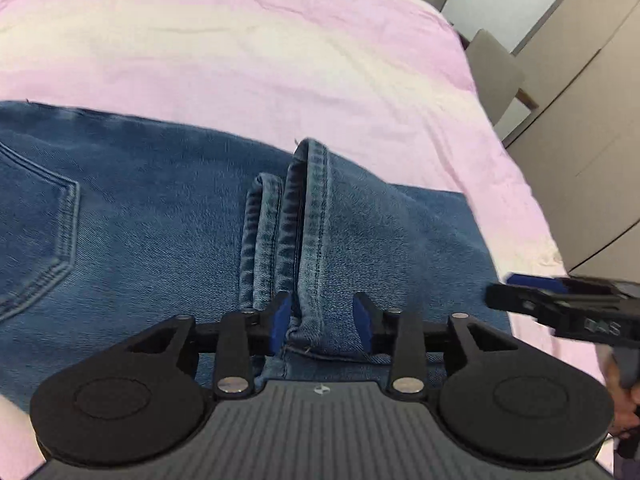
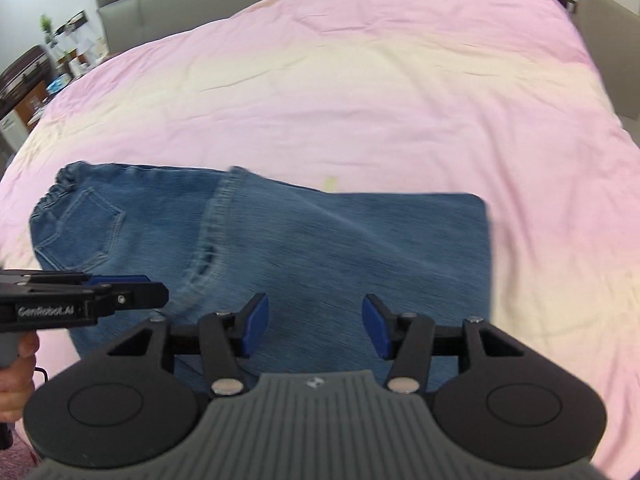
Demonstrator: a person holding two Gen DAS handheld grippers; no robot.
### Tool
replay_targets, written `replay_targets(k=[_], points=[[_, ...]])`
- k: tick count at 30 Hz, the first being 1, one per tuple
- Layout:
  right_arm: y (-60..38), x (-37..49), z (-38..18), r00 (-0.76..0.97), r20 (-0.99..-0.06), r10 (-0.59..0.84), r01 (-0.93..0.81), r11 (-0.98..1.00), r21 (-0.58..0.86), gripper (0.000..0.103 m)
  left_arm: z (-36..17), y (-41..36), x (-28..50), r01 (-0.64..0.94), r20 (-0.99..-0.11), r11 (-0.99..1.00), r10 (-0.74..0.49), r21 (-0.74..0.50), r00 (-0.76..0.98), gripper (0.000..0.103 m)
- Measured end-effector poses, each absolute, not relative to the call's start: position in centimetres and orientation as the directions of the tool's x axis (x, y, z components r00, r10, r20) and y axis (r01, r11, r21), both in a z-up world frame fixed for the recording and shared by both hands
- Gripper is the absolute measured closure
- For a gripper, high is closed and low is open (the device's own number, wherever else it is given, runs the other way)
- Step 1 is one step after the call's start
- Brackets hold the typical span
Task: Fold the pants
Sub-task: 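Open the right gripper and press the folded jeans flat with it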
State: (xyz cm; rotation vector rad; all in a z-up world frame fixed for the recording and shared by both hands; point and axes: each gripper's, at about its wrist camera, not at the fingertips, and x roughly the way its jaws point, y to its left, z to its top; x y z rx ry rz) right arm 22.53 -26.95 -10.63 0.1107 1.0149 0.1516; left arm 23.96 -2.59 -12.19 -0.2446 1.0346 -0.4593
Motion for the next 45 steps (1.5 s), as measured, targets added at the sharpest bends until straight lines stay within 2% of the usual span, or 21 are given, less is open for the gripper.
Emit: replay_targets(k=[2,6,8,11,14,19,21,23,33,35,37,40,42,45], points=[[-28.6,21.4,-11.0,0.519,-0.838,0.166,-0.057,0.985,0.160,0.053,-13.1,-3.3,24.5,0.231,-0.782,0.888,-0.459,-0.397,0.422,0.060],[-30.9,20.1,-12.0,0.520,-0.841,0.147,-0.028,0.988,0.155,0.053,-12.8,-4.7,23.8,0.247,-0.804,0.922,-0.383,-0.299,0.455,0.096],[-32.1,19.7,-12.6,0.519,-0.843,0.141,-0.005,0.987,0.162,0.053,-11.0,-4.6,22.7,0.260,-0.766,0.911,-0.410,-0.320,0.495,0.099],[-33.5,19.6,-13.2,0.526,-0.839,0.138,0.025,0.984,0.177,0.053,-7.5,-4.1,20.5,0.268,-0.707,0.904,-0.428,-0.334,0.563,0.100],[-34.4,19.2,-13.5,0.538,-0.830,0.146,0.036,0.980,0.195,0.053,-5.5,-3.4,18.4,0.254,-0.701,0.917,-0.398,-0.306,0.592,0.100],[-34.7,18.5,-13.9,0.544,-0.819,0.185,0.004,0.975,0.223,0.056,-9.8,-2.6,18.3,0.190,-0.786,0.950,-0.311,-0.246,0.535,0.100],[-34.5,18.4,-14.3,0.538,-0.814,0.219,-0.028,0.970,0.242,0.078,-12.3,-2.5,18.8,0.163,-0.810,0.958,-0.288,-0.237,0.511,0.100],[-34.1,18.2,-15.0,0.524,-0.816,0.243,-0.047,0.965,0.257,0.085,-13.8,-2.5,19.0,0.139,-0.819,0.961,-0.277,-0.239,0.502,0.100],[-32.9,20.1,-18.9,0.406,-0.887,0.220,-0.024,0.973,0.230,0.088,-14.2,-3.5,19.6,0.176,-0.843,0.974,-0.215,-0.145,0.494,0.098],[-32.9,20.0,-18.5,0.406,-0.887,0.218,-0.038,0.974,0.222,0.088,-13.7,-4.3,20.1,0.200,-0.847,0.972,-0.207,-0.122,0.489,0.097],[-33.2,20.0,-17.4,0.414,-0.881,0.229,-0.050,0.972,0.229,0.087,-12.7,-4.3,20.4,0.217,-0.852,0.970,-0.207,-0.113,0.481,0.089],[-34.1,20.0,-15.4,0.443,-0.858,0.262,-0.061,0.963,0.262,0.085,-10.7,-4.0,20.8,0.233,-0.833,0.964,-0.232,-0.128,0.503,0.088],[-34.6,20.3,-14.3,0.474,-0.847,0.243,-0.075,0.969,0.236,0.085,-9.6,-3.6,21.2,0.234,-0.814,0.960,-0.257,-0.154,0.520,0.083],[-35.3,21.6,-13.0,0.527,-0.824,0.209,-0.093,0.978,0.189,0.085,-8.8,-3.8,22.9,0.224,-0.791,0.960,-0.267,-0.168,0.551,0.083]])
